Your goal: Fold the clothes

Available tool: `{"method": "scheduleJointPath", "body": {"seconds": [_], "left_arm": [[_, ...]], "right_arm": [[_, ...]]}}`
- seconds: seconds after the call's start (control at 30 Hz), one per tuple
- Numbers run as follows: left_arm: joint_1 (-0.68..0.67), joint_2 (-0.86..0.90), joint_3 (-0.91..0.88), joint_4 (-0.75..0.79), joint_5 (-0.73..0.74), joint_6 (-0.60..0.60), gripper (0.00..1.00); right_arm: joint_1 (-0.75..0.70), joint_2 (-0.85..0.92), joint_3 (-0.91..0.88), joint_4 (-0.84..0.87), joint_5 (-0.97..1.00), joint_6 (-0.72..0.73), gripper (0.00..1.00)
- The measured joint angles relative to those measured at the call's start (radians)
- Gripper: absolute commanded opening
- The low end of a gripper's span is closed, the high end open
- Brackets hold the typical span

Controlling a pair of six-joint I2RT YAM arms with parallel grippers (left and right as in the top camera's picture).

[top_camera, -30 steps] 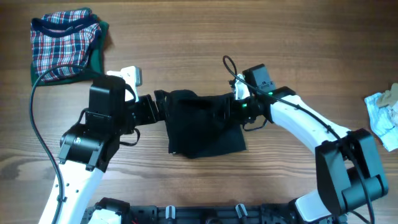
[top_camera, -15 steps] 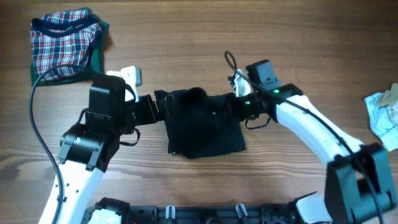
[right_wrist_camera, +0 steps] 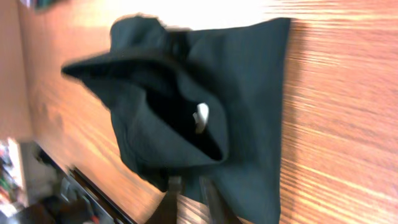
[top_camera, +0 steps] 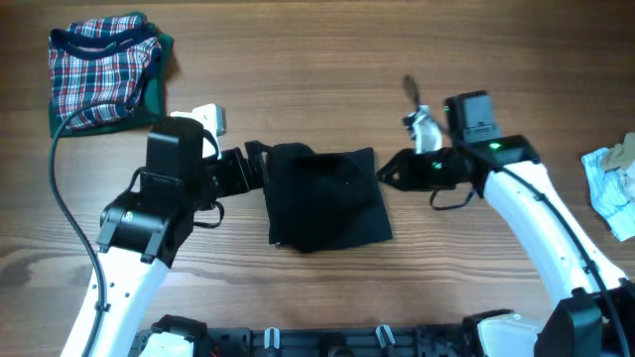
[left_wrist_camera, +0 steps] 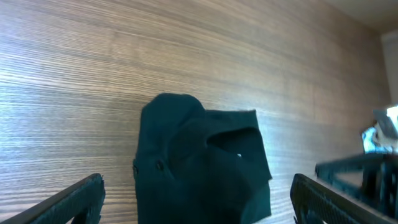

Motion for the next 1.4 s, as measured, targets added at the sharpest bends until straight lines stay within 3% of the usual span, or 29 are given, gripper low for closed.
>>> {"method": "scheduleJointPath", "body": {"seconds": [0.03,0.1,0.2,0.33,0.63,0.7,0.73,0.77,0.9,1.0,1.23,1.3,1.33,1.37,1.4], "left_arm": [[0.011,-0.001,0.000,0.008,-0.018,-0.024,0.99],[0.051,-0.022,0.000,0.026,-0.032,-0.062,1.00],[0.123,-0.088,0.000,0.023,-0.045,-0.092,1.00],[0.145,-0.109,0.000,-0.020,-0.048,-0.101,1.00],[0.145,-0.109,0.000,-0.056,-0.053,-0.085,1.00],[0.145,-0.109,0.000,-0.056,-0.056,-0.073,1.00],[0.145,-0.109,0.000,-0.057,-0.060,-0.070,1.00],[0.145,-0.109,0.000,-0.057,-0.063,-0.067,1.00],[0.145,-0.108,0.000,-0.059,-0.064,-0.067,1.00],[0.145,-0.100,0.000,-0.066,-0.064,-0.067,1.00],[0.145,-0.059,0.000,-0.077,-0.071,-0.064,1.00],[0.145,-0.056,0.000,-0.077,-0.071,-0.063,1.00],[0.145,-0.056,0.000,-0.078,-0.071,-0.063,1.00],[0.145,-0.056,0.000,-0.078,-0.071,-0.063,1.00],[0.145,-0.056,0.000,-0.077,-0.071,-0.063,1.00]], "right_arm": [[0.041,0.000,0.000,0.016,0.017,-0.031,0.55],[0.122,0.000,0.001,0.083,0.074,-0.071,0.62],[0.227,0.021,0.003,0.205,0.127,-0.102,0.61],[0.298,0.177,0.010,0.445,0.148,-0.126,0.58],[0.391,0.334,0.010,0.708,0.128,-0.248,0.60],[0.409,0.360,0.010,0.718,0.118,-0.248,0.48],[0.423,0.368,0.010,0.719,0.115,-0.244,0.22],[0.434,0.369,0.010,0.719,0.113,-0.241,0.06],[0.441,0.368,0.010,0.718,0.099,-0.148,0.04],[0.440,0.336,0.019,0.626,0.062,-0.089,0.04],[0.322,0.005,0.082,0.321,0.027,0.042,0.04],[0.261,-0.023,0.087,0.230,0.024,0.057,0.06],[0.251,-0.021,0.087,0.200,0.024,0.047,0.18],[0.252,-0.011,0.087,0.187,0.023,0.014,0.36],[0.261,0.003,0.087,0.182,0.024,-0.015,0.47]]}}
